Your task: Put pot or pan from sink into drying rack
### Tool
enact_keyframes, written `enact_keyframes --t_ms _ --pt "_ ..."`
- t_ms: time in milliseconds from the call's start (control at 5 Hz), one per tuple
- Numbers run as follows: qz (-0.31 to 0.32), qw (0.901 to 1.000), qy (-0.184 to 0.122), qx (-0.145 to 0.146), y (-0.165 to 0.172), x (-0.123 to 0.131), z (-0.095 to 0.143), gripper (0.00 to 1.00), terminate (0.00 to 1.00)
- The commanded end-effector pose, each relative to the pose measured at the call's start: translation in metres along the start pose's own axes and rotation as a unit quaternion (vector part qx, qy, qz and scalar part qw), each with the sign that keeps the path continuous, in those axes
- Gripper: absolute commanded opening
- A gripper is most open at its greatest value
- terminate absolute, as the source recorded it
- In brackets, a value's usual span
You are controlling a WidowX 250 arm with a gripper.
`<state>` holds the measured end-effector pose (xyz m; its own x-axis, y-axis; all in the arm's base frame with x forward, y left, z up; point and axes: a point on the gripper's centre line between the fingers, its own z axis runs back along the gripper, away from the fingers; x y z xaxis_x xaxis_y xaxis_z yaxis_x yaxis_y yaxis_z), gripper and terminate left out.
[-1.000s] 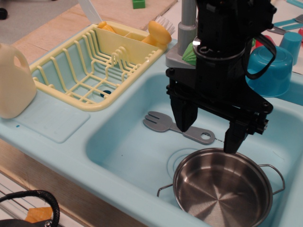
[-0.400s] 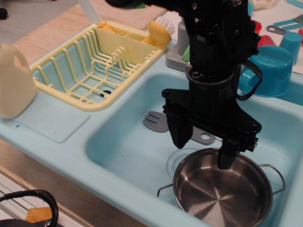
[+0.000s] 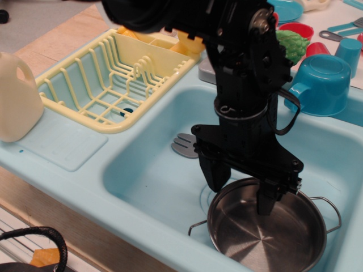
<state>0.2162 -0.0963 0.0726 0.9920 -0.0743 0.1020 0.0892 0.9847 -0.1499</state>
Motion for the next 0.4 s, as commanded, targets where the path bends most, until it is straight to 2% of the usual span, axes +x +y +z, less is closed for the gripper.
enact_keyframes --t_ms 0,200 --pt "0.015 0.9997 -0.005 -0.018 0.0012 0.0017 -0.0084 0.00 0.00" --pt "0.015 0.9997 -0.003 -0.017 -0.0002 0.0030 -0.0068 0.00 0.00"
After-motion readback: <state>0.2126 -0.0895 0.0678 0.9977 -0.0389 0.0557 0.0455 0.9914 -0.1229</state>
